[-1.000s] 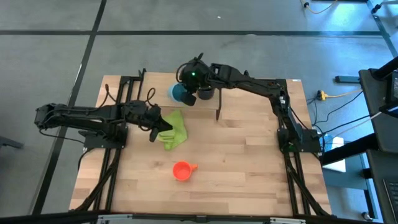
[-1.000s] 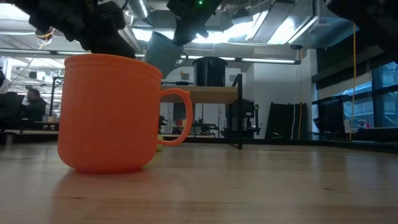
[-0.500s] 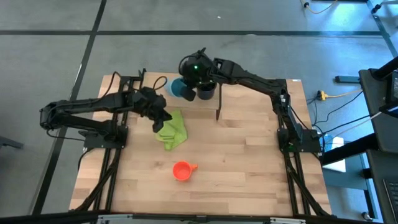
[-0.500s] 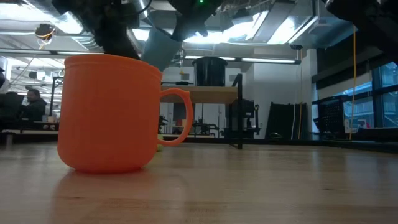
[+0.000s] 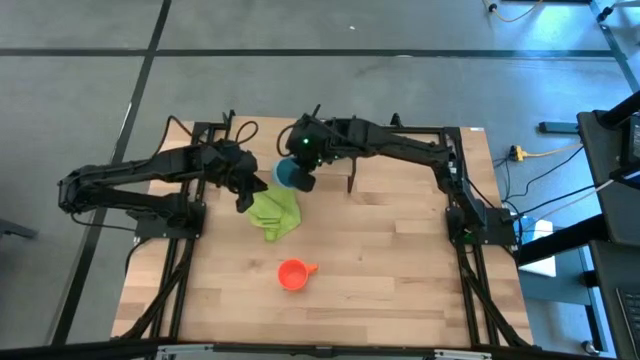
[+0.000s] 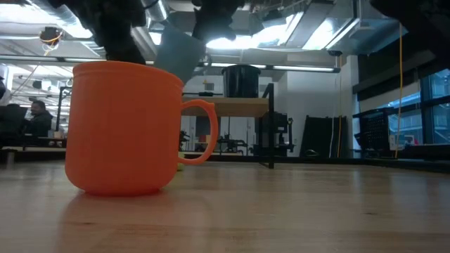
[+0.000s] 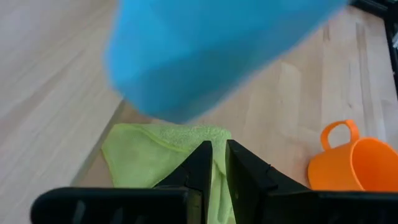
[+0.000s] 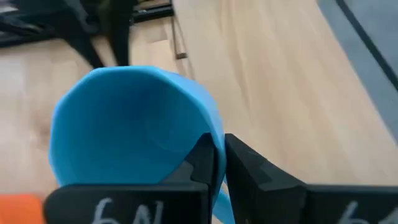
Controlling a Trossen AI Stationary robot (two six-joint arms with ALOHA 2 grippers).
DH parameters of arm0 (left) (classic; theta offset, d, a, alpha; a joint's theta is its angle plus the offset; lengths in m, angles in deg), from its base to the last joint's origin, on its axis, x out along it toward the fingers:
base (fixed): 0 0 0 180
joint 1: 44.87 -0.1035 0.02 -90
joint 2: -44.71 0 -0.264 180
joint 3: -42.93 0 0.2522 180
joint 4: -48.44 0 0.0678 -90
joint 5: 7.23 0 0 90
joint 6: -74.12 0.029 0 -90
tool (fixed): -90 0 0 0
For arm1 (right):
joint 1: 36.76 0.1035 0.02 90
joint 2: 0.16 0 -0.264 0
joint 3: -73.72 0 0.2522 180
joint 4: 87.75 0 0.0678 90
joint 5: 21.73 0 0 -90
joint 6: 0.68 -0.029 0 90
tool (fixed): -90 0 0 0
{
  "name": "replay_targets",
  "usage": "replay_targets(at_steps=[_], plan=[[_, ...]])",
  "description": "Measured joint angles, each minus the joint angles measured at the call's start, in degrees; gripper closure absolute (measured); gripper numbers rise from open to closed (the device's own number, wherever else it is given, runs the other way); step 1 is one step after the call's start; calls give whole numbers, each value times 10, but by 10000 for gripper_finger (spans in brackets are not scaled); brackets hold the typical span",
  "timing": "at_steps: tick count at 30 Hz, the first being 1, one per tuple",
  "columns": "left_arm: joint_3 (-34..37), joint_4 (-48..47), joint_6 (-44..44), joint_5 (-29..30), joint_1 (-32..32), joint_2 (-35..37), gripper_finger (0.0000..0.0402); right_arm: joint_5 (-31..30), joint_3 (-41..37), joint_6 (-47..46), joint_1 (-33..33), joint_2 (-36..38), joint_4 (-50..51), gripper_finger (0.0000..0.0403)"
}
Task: Stack small to large cups/mugs on shelf
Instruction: Put the blue mug on the shelf
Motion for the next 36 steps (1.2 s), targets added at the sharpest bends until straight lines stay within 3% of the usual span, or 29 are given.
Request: replay_targets(at_steps=[11, 19, 36], plan=[[1, -65, 15, 25, 0, 17, 361, -5, -8, -108, 71, 0, 4, 375], [1, -66, 16, 20, 1, 49, 361, -49, -42, -225, 85, -5, 106, 374], [1, -94, 16, -1, 1, 68, 361, 59, -185, -320, 95, -7, 36, 375]])
